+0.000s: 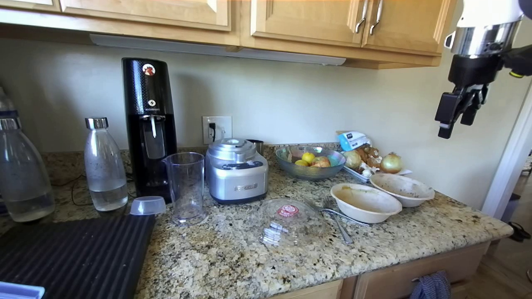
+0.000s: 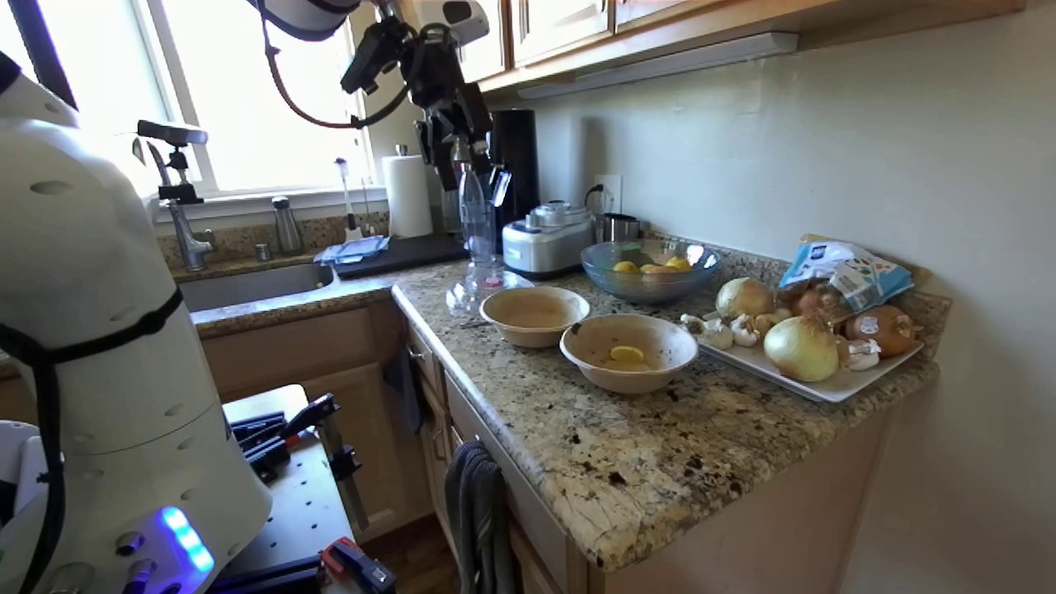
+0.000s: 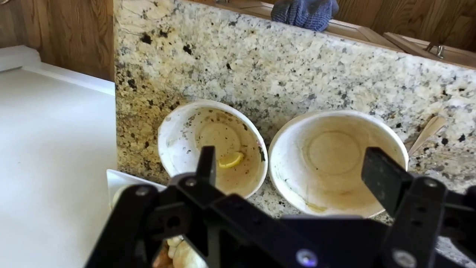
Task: Pick the bowl on the left, put it in the bowl on the right then put both forks inside the bowl
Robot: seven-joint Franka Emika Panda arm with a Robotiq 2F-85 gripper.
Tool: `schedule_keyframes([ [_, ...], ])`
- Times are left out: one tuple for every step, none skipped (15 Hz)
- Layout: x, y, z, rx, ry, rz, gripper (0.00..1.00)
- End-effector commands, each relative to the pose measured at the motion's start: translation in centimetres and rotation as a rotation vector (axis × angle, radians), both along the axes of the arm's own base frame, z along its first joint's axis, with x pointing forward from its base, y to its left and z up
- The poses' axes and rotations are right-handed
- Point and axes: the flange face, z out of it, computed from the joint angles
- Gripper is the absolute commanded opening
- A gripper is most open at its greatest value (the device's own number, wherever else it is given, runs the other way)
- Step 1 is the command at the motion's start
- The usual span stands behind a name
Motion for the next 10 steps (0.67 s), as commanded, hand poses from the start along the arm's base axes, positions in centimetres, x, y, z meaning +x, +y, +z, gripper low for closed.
schedule_keyframes([
  [0.5,0.3,-2.7,-0.029,-0.005,0.003,1.0],
  [0.7,0.2,-2.9,-0.04,0.005,0.012,1.0],
  [0.7,0.2,-2.1,-0.026,0.021,0.011,1.0],
  [0.9,0.1,-2.5,-0.032,0.03,0.014,1.0],
  [1.0,0.1,-2.7,-0.035,0.036,0.015,1.0],
  [1.0,0.1,-2.8,-0.035,0.037,0.016,1.0],
  [1.0,0.1,-2.8,-0.036,0.037,0.016,1.0],
  [1.0,0.1,-2.8,-0.036,0.037,0.016,1.0],
  [1.0,0.1,-2.8,-0.036,0.037,0.016,1.0],
  [1.1,0.4,-3.3,-0.032,0.036,0.023,1.0],
])
